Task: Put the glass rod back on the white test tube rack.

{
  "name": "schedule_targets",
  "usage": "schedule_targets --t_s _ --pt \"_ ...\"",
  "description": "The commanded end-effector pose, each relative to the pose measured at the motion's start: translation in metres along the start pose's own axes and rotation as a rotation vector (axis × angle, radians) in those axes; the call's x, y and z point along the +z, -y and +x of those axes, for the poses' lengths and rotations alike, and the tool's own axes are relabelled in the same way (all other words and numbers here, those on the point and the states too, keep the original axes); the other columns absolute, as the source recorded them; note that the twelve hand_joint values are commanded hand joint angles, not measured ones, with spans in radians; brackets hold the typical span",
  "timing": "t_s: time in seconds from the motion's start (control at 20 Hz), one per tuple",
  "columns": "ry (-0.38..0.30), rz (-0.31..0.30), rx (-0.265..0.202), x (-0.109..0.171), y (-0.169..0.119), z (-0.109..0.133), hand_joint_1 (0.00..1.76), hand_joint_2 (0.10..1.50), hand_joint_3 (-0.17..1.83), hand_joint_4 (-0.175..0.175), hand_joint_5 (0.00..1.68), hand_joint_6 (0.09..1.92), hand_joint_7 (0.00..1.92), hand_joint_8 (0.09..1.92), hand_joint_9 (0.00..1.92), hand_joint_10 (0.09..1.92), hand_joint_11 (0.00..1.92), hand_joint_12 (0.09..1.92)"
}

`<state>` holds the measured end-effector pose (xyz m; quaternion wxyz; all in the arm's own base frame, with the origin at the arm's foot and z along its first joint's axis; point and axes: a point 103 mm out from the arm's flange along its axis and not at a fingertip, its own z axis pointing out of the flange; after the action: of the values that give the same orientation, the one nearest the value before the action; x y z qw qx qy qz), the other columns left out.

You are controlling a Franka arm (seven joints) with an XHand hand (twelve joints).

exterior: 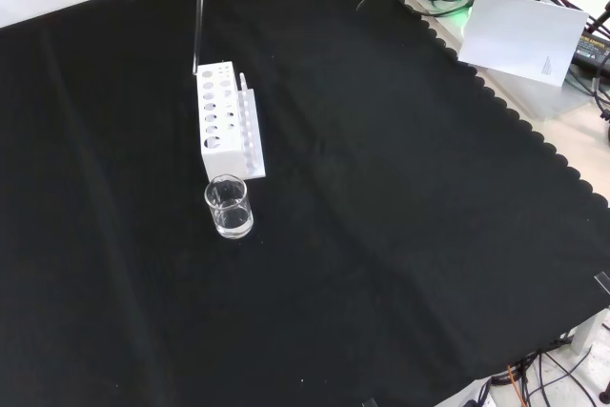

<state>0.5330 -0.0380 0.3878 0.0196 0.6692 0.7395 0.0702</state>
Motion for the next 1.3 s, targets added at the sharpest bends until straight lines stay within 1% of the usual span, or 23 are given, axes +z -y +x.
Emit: schedule_targets --t_s 0.05,0.25,0.5,0.7,1.0,1.1,1.15,1.3 --pt "0.020 0.007 0.000 0.003 -0.002 0.002 1.32 0.70 0.61 -0.175 1.22 0.45 1.31 0.87 1.77 0.64 1.26 0.74" --pt "0.017 0.014 0.002 0.012 0.007 -0.002 1.32 0.70 0.61 -0.175 1.22 0.45 1.31 0.87 1.77 0.64 1.26 0.74" --pt "0.013 0.037 0.002 0.026 0.006 -0.005 1.32 0.70 0.61 -0.175 1.22 0.45 1.31 0.87 1.77 0.64 1.26 0.74" --pt "0.015 0.040 0.007 0.027 0.008 -0.007 1.32 0.70 0.61 -0.175 1.22 0.45 1.31 0.87 1.77 0.64 1.26 0.74" --pt "0.015 0.043 0.007 0.027 0.021 -0.007 1.32 0.70 0.61 -0.175 1.22 0.45 1.31 0.87 1.77 0.64 1.26 0.74" --pt "0.016 0.051 0.006 0.030 0.016 -0.002 1.32 0.69 0.61 -0.175 1.22 0.45 1.31 0.87 1.77 0.64 1.26 0.74" --pt "0.007 0.044 0.012 0.030 0.016 -0.002 1.32 0.69 0.61 -0.175 1.22 0.45 1.31 0.87 1.77 0.64 1.26 0.74" --pt "0.008 0.038 -0.005 0.033 0.021 -0.001 1.32 0.69 0.61 -0.175 1.22 0.45 1.31 0.87 1.77 0.64 1.26 0.74"
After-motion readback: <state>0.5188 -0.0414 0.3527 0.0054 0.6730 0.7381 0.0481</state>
